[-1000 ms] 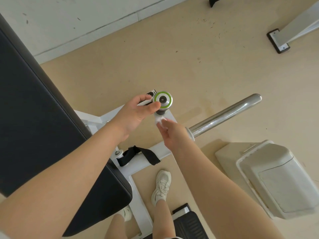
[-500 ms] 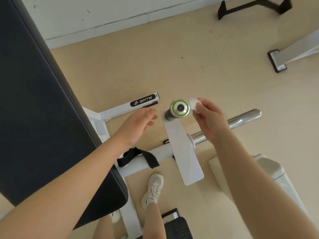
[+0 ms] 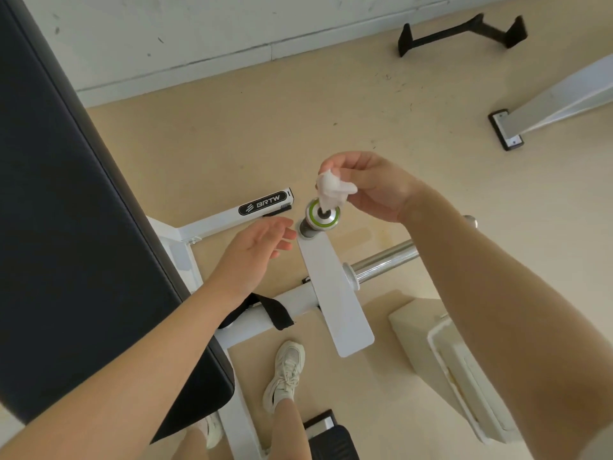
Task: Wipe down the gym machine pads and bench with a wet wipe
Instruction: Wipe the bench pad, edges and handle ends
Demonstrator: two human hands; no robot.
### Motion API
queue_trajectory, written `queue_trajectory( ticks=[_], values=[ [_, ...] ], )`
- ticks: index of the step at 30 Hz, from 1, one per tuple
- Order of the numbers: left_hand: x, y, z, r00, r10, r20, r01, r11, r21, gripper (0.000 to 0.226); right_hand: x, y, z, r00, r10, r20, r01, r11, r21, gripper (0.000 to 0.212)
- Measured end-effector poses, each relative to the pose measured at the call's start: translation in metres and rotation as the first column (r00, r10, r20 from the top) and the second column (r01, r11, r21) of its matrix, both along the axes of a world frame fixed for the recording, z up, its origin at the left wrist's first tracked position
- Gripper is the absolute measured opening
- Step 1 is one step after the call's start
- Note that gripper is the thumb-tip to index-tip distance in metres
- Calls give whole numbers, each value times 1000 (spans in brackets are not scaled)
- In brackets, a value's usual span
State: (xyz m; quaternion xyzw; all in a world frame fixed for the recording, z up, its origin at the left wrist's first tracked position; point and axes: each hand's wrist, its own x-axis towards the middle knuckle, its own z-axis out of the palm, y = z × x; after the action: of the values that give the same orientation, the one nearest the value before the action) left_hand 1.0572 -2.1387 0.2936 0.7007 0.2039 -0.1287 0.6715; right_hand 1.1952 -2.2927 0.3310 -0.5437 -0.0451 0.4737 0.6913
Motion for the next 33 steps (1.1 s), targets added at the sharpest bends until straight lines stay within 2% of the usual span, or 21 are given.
queue_trajectory(
  ticks=[1, 4, 7, 10, 12, 14, 16, 19, 23, 26, 29, 31, 33],
  values=[
    [1, -3, 5, 999, -2, 37, 1, 1000, 15, 22, -8, -4, 5, 994, -105, 27, 105, 994, -8, 34],
    [3, -13, 28, 987, 26, 156, -36, 997, 61, 23, -50, -22, 8, 923, -354, 153, 377, 912, -161, 29],
    [-5, -27, 52, 979, -18, 203, 10, 999, 39, 20, -106, -40, 12, 876, -471, 106, 483, 845, -231, 21],
    [-24, -40, 66, 962, -215, 170, 217, 976, 8, 8, -159, -48, 25, 802, -594, 67, 592, 776, -218, 17],
    [-43, -45, 73, 932, -317, 175, 315, 948, 36, 9, -190, -44, 35, 749, -658, 81, 659, 724, -204, 16],
    [-65, -48, 79, 912, -354, 205, 342, 935, 92, 15, -221, -37, 45, 694, -714, 94, 716, 670, -197, 17],
    [-85, -50, 88, 900, -378, 218, 354, 925, 140, 17, -250, -31, 55, 623, -775, 107, 775, 592, -222, 19],
    [-110, -58, 105, 847, -479, 230, 445, 876, 187, 14, -289, -30, 71, 462, -885, 55, 869, 440, -227, 15],
    [-131, -83, 129, 766, -588, 262, 548, 809, 214, 10, -325, -45, 90, 280, -959, -47, 946, 284, -155, 9],
    [-137, -110, 134, 738, -622, 264, 593, 783, 187, 9, -336, -71, 94, 247, -969, 11, 960, 243, -142, 8],
    [-134, -142, 126, 687, -681, 253, 650, 732, 205, 6, -334, -101, 85, 215, -973, 87, 960, 195, -200, 20],
    [-128, -173, 117, 636, -728, 255, 701, 683, 205, 10, -331, -128, 73, 171, -983, 74, 964, 151, -219, 22],
    [-117, -208, 106, 599, -765, 237, 730, 643, 230, 12, -325, -161, 63, 152, -988, 38, 967, 141, -214, 14]
  ],
)
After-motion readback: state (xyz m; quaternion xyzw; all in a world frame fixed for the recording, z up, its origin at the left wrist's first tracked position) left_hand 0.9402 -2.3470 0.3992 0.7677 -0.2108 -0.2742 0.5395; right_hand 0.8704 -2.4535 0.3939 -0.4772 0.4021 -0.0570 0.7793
